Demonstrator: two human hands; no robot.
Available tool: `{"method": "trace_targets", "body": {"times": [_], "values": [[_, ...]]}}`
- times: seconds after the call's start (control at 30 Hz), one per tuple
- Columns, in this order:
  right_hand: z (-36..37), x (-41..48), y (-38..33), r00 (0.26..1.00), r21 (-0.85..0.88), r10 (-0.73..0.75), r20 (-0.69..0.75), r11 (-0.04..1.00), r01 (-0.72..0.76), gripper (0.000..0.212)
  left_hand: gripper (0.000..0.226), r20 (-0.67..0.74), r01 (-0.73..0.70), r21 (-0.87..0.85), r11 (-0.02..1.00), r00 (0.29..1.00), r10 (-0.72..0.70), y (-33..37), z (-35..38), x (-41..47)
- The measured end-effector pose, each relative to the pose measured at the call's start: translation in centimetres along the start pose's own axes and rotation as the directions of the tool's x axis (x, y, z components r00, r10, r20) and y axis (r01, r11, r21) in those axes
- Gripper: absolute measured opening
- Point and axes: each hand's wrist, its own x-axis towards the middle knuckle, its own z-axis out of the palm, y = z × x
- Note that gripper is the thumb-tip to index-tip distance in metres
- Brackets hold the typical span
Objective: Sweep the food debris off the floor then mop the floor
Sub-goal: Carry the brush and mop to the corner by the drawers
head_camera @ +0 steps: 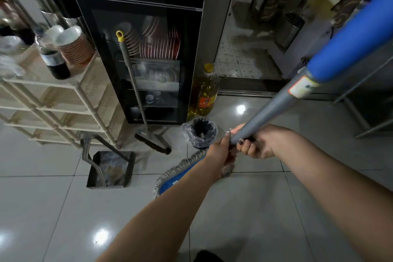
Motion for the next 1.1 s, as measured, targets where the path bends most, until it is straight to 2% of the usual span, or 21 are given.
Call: {"method": "trace_targets", "body": {"times": [0.07,0.17,0.23,0.33,0.43,0.53,0.6,0.67,0.8,0.97,1.1], "values": [[1.1,0.4,-0.9,0.998,-0.012,-0.055,-0.042,0.998,0.055,0.037,0.034,-0.022,0.002,0.004,1.0,1.0,-0.002,1.2,-1.2,0.8],[2.9,0.8,-2.1,0.977,-0.228,-0.167,-0.131,0.964,0.134,0.047,0.04,0.007,-0.018,-0.009,1.0,1.0,0.018,2.2,-3.0,1.7],[3.7,1.1,-2.7,0.952,-0.364,-0.251,-0.176,0.915,0.174,0.048,0.046,0.004,-0.025,0.047,0.999,1.0,0.025,2.7,-3.8,2.2],[4.3,1.4,-4.6,0.901,-0.442,-0.377,-0.214,0.86,0.255,0.063,0.054,-0.018,-0.055,0.104,0.993,0.998,0.057,4.5,-4.7,3.2],[4.3,1.7,-6.1,0.78,-0.492,-0.588,-0.215,0.755,0.434,0.082,0.058,-0.035,-0.035,0.104,0.994,0.999,0.039,6.2,-5.7,3.9],[4.3,2.2,-7.4,0.626,-0.475,-0.768,-0.137,0.605,0.638,0.081,0.062,-0.029,-0.006,0.095,0.995,1.0,0.009,7.6,-6.9,4.6],[4.8,2.7,-8.4,0.54,-0.562,-0.839,-0.062,0.476,0.676,0.076,0.065,-0.063,-0.004,0.129,0.992,0.998,0.012,8.7,-7.4,5.1],[5.9,3.4,-9.5,0.494,-0.626,-0.869,0.015,0.377,0.683,0.069,0.069,-0.087,-0.001,0.169,0.986,0.996,0.016,9.8,-7.8,5.9],[7.7,4.5,-12.0,0.464,-0.622,-0.881,0.092,0.314,0.718,0.059,0.068,-0.119,0.012,0.208,0.978,0.993,0.013,11.5,-7.5,7.4],[8.6,5.4,-15.0,0.422,-0.445,-0.897,0.13,0.327,0.834,0.058,0.07,-0.128,0.013,0.248,0.969,0.992,0.02,13.5,-7.7,9.2],[9.5,6.5,-16.9,0.408,-0.328,-0.908,0.098,0.357,0.874,0.039,0.072,-0.107,0.006,0.28,0.96,0.994,0.025,14.4,-8.6,10.6]]}}
